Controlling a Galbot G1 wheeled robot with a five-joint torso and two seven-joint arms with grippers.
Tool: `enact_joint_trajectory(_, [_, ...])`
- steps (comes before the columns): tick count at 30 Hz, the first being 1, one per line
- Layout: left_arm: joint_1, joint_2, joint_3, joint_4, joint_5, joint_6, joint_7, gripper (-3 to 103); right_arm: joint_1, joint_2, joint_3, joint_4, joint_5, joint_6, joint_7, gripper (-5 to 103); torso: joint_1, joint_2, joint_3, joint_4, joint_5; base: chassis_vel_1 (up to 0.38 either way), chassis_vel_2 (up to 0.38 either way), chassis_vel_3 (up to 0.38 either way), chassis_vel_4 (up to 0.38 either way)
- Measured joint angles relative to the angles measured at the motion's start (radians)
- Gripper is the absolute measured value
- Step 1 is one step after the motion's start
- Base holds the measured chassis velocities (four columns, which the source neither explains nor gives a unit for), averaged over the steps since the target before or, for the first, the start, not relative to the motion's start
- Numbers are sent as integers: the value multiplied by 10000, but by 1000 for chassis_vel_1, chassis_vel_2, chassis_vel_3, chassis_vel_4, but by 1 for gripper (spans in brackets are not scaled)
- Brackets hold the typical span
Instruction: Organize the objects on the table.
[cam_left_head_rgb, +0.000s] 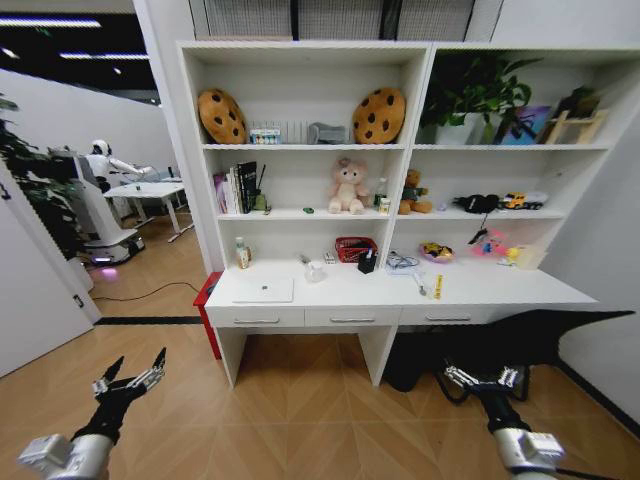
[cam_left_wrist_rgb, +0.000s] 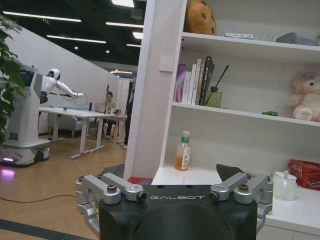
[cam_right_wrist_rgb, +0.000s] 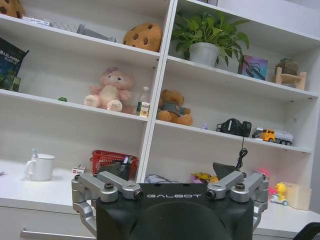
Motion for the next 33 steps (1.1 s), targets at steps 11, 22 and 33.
enact_joint_trajectory(11, [-2,0,0,0,0,0,0,100,10,0,0,0,0,-1,0,100,11,-8,4,5,6,-1,-5,-3,0])
enact_joint_trajectory(22, [-2,0,0,0,0,0,0,100,5,0,-1,0,0,0,0,100,10,-7,4,3,6,0,0,0,0])
enact_joint_trajectory(33, [-2,0,0,0,0,0,0,100,5,0,0,0,0,0,0,100,9,-6,4,3,6,0,0,0,0])
